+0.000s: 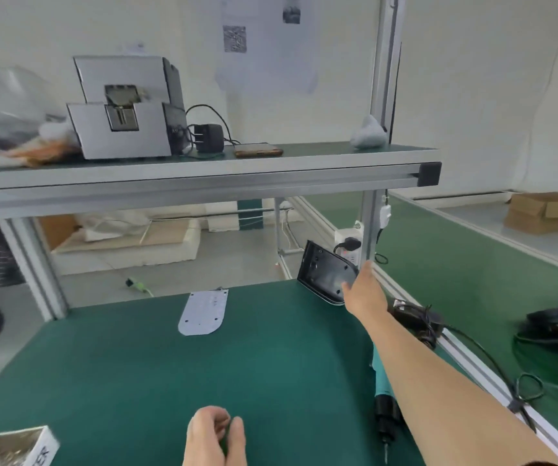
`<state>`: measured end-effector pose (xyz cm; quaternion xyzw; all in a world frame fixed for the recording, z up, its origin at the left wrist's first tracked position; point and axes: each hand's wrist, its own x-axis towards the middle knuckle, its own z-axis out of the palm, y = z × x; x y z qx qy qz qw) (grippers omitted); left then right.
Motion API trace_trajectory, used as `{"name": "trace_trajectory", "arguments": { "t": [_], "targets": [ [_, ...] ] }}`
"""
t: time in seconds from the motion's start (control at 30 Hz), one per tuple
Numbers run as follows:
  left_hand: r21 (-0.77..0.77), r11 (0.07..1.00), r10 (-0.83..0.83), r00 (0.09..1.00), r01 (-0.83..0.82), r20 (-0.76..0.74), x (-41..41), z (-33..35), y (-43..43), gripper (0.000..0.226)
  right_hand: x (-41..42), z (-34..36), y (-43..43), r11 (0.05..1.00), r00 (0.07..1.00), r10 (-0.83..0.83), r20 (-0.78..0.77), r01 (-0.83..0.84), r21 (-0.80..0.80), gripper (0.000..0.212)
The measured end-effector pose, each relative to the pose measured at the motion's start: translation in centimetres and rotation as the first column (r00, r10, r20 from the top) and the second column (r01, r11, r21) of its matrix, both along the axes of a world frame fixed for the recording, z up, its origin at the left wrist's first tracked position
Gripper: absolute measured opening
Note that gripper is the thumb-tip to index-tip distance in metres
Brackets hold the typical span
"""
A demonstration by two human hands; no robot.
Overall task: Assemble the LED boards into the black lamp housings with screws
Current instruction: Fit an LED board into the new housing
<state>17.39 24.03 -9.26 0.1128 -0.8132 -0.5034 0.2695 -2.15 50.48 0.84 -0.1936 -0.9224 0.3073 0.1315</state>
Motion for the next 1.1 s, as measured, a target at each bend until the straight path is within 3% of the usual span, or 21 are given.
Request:
{"name": "trace_trajectory", "arguments": {
  "t": [0.1,0.3,0.47,0.63,0.77,0.97,1.1],
  "targets": [
    [-0.007,1.000,-0.004,1.000,0.004,-0.017,1.0,0.8,0.4,0.030,-1.0,-0.7,0.1,0.999,1.000,-0.003,0.029,0.002,0.036,0.068],
    [0.019,1.000,-0.023,0.999,0.022,0.044,1.7,1.8,0.6,0.021,-0.6,-0.7,0.3,0.997,0.999,-0.046,-0.023,0.045,-0.061,0.043],
    [0.026,0.999,-0.029,0.996,0.026,0.087,2.1,2.1,0.4,0.020,2.3,-0.3,-2.0,0.956,0.999,0.010,-0.034,-0.019,-0.291,0.026],
    [0.012,0.998,-0.065,0.992,0.064,0.108,2.6,2.7,0.4,0.014,7.7,-1.4,-6.0,0.841,0.994,0.106,0.005,-0.087,-0.534,0.039],
    [0.051,0.996,-0.078,0.990,0.072,0.122,3.2,3.6,0.4,0.011,12.6,-2.7,-9.2,0.768,0.979,0.194,0.059,-0.115,-0.630,0.041],
    [0.162,0.987,-0.002,0.994,-0.016,0.112,4.0,4.0,0.4,0.012,16.8,-4.5,-11.0,0.859,0.964,0.263,0.030,-0.220,-0.462,0.041],
    [0.213,0.975,0.051,0.995,-0.068,0.086,4.2,4.2,0.4,0.025,17.3,-5.1,-11.1,0.914,0.968,0.247,-0.033,-0.244,-0.325,0.024]
  ]
}}
